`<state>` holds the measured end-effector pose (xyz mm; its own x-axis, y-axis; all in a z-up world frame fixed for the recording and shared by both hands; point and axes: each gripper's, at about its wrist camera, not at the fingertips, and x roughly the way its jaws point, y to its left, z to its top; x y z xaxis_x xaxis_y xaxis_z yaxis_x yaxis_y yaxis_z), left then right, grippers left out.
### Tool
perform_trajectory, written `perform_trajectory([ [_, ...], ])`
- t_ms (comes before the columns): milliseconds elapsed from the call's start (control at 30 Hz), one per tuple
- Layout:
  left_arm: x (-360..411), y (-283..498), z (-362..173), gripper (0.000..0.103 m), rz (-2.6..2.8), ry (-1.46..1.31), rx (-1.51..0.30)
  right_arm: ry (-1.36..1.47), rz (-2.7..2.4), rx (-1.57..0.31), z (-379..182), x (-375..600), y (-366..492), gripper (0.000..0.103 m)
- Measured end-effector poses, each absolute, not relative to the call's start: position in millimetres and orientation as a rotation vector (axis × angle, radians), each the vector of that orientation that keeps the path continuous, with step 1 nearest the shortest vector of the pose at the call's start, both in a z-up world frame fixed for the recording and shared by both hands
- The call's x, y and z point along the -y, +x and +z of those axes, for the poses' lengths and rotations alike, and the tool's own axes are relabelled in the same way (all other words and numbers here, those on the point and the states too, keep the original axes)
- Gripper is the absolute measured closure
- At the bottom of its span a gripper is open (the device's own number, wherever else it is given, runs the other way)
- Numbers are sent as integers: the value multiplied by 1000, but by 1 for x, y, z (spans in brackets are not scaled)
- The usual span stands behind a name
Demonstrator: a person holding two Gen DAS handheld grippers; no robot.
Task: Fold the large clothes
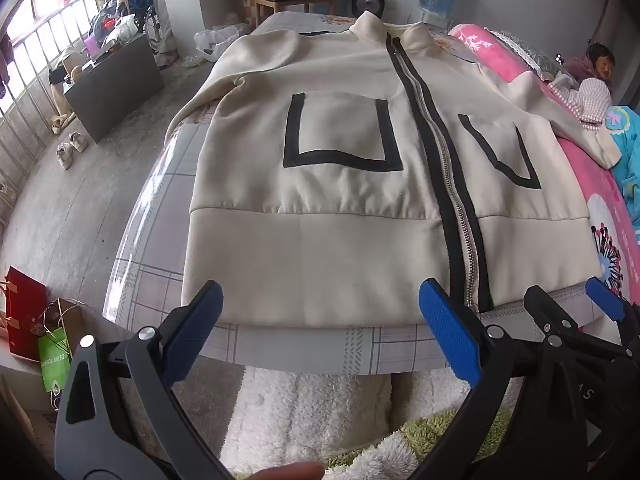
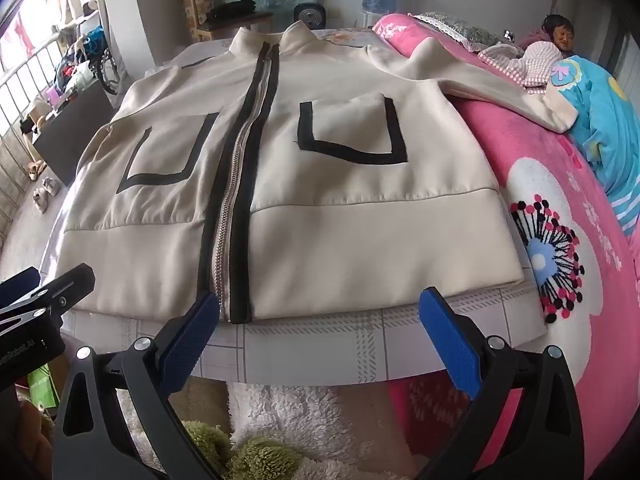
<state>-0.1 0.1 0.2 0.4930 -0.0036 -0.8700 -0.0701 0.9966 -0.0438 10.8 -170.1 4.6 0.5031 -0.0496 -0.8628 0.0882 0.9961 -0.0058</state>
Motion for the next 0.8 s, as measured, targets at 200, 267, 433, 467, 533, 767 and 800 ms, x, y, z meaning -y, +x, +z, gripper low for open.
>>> perform_trajectory([
  [200, 0, 0, 0, 8, 47, -77, -1054, 29, -89, -1034, 6, 168, 10, 6],
  [267, 0, 0, 1, 8, 49, -79, -1053, 27, -91, -1036, 7, 168, 12, 6],
  [433, -1, -1, -6, 8, 46, -81, -1055, 24, -92, -1035, 7, 168, 11, 6],
  [467, -1, 0, -4, 8, 44, -80, -1056, 24, -91, -1035, 7, 168, 11, 6],
  [533, -1, 0, -4, 8, 44, -79, -1057, 23, -92, -1035, 7, 168, 11, 6],
  [767, -2, 0, -4, 8, 42, -83, -1058, 22, -91, -1034, 8, 168, 10, 6],
  [800, -2, 0, -4, 8, 42, -83, -1058, 22, -91, -1033, 8, 168, 10, 6],
])
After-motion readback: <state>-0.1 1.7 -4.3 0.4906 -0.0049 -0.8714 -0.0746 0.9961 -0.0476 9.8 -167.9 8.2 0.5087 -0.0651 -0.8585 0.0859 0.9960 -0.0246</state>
